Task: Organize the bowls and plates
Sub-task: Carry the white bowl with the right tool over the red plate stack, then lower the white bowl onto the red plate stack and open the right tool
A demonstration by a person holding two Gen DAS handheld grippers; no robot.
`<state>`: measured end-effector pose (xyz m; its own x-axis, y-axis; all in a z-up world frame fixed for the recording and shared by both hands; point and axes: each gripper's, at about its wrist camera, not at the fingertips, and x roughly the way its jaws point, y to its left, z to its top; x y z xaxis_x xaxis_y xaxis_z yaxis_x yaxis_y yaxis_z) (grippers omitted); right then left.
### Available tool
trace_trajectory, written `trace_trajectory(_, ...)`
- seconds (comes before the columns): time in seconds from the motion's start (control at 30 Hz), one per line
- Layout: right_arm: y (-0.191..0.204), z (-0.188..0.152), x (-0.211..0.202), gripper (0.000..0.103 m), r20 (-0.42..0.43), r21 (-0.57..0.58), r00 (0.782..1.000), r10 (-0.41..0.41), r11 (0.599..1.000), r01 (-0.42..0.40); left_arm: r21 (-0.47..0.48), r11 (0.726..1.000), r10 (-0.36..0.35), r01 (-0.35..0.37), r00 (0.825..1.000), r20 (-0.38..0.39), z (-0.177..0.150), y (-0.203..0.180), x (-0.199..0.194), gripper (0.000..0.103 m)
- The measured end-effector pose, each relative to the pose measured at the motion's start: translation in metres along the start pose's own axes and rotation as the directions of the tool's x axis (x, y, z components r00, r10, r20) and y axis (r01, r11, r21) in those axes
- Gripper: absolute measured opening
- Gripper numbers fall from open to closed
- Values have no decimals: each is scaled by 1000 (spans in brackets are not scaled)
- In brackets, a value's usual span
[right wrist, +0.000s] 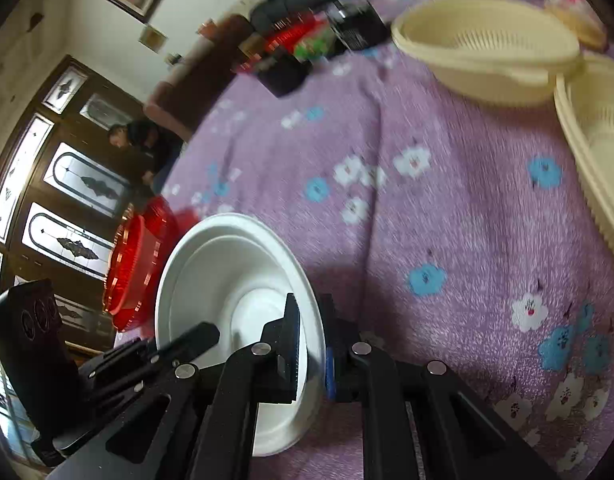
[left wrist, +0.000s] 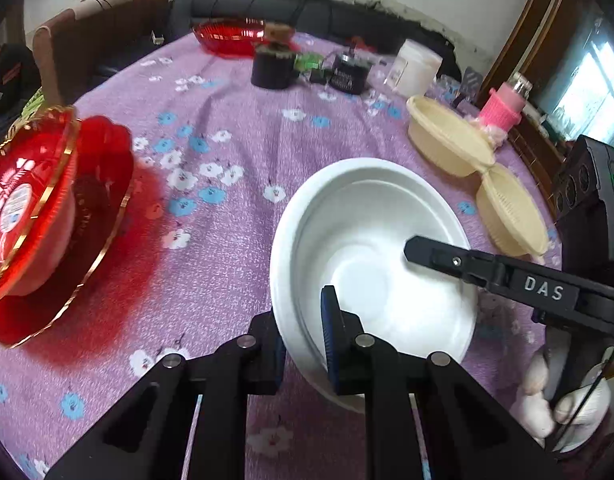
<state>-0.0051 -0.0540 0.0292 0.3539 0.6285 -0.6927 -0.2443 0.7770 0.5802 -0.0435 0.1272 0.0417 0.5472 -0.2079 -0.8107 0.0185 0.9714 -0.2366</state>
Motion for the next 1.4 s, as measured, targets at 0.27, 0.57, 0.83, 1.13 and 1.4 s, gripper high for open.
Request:
trace_trajectory(0.27,88,-5,-21,13,134,-192,991,-7,981,33,-61,998,-1,8,993,115,2,48,-69,15)
trace_trajectory(0.57,206,21,37,13,63,-326,998,14,945,7,-151,981,150,-122,970,190,23,144,-116,15)
trace_trajectory(0.83,258,29,122,13,-17,-374,998,-63,926,52,-261,950,197,-170,977,81,40,223,-81,16)
trace_trajectory(1.13,249,29,153,13,-37,-370,991,-127,923,104,-273,952,169,-136,980,104,37,236,-86,39)
trace_trajectory(1.4,262,18,150,32,94,-461,984,-151,870,177,-279,954,162,-109,971,173,19,229,-119,67)
